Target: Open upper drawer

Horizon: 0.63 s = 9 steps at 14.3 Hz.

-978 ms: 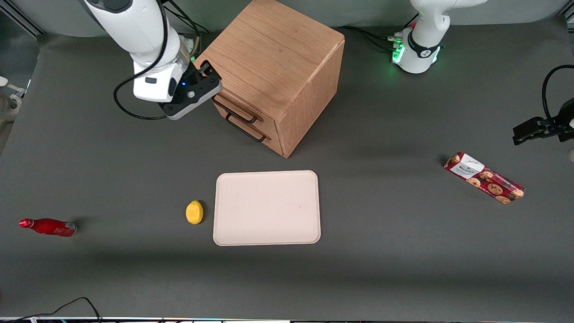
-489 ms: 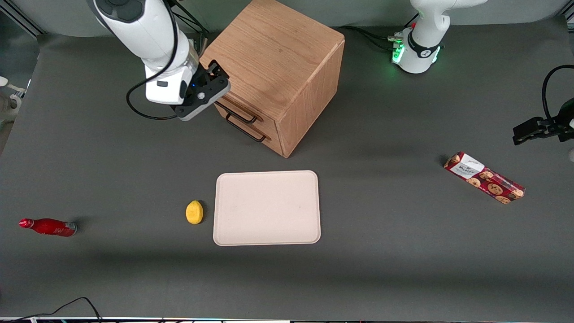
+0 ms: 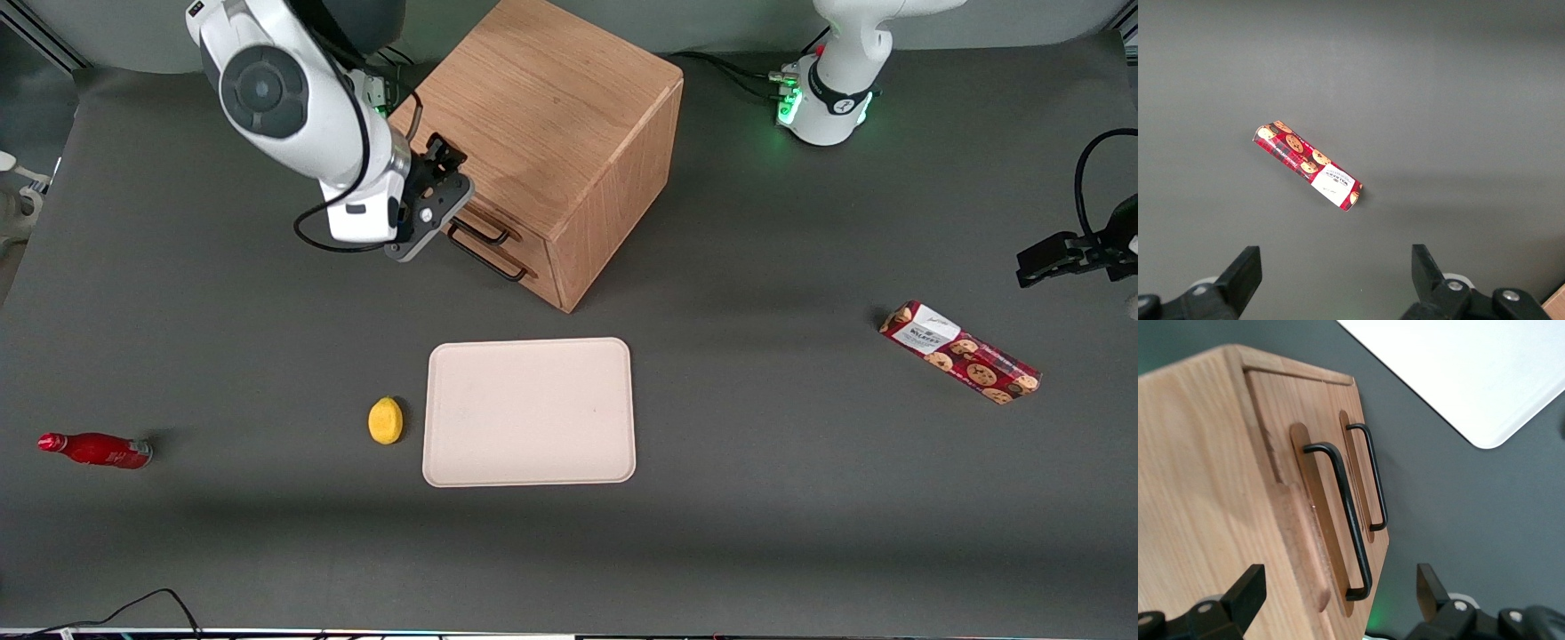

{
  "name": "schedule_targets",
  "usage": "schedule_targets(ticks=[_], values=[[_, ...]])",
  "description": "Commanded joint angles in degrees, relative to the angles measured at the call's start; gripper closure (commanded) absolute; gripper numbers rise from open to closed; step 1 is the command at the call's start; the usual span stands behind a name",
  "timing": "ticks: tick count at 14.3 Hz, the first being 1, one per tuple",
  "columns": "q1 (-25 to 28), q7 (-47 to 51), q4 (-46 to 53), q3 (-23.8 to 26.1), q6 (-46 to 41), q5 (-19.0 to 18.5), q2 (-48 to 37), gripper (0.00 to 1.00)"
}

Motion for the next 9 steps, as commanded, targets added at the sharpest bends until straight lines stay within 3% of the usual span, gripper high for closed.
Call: schedule_targets(ticks=[1,9], values=[[0.8,-3.6,-1.5,-1.3,0.6,1.8,0.2,0.00],[0.8,-7.8,-8.7,-1.1,6.9,1.9,0.4,0.00]])
